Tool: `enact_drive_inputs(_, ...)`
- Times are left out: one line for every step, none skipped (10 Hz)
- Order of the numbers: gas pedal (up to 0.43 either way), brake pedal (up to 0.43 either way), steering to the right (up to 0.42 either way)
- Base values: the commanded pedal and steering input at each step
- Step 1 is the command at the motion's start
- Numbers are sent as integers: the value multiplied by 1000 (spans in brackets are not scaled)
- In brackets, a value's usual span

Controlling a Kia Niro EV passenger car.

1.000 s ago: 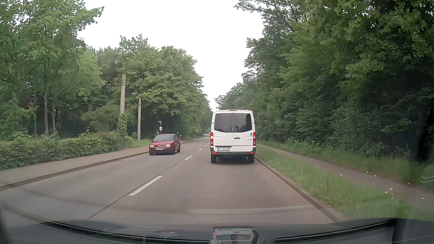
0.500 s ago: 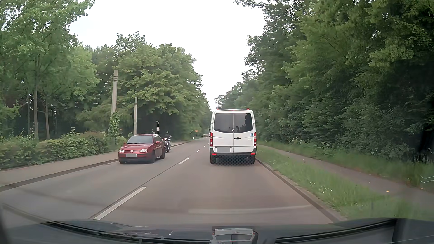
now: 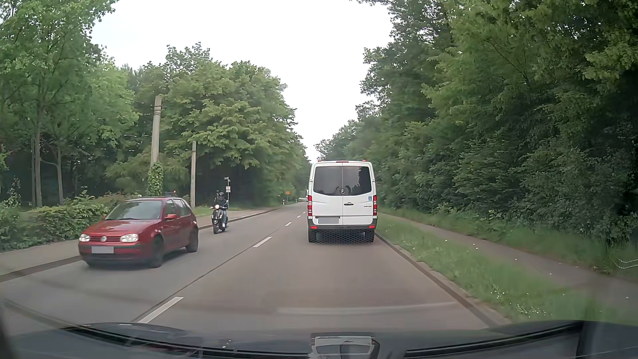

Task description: Follow the waypoints while adhering to traffic rules and regulations

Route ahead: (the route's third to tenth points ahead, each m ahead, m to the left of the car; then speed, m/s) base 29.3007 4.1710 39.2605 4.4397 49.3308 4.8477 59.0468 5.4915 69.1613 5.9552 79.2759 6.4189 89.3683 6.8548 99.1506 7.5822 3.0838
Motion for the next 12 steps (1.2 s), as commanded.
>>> enact_drive_inputs(0, 140, 3)
enact_drive_inputs(0, 140, 3)
enact_drive_inputs(0, 134, 3)
enact_drive_inputs(0, 134, 3)
enact_drive_inputs(0, 134, 3)
enact_drive_inputs(0, 128, 3)
enact_drive_inputs(0, 122, 3)
enact_drive_inputs(0, 122, 2)
enact_drive_inputs(0, 110, 2)
enact_drive_inputs(0, 104, 1)
enact_drive_inputs(0, 98, 1)
enact_drive_inputs(0, 85, 1)
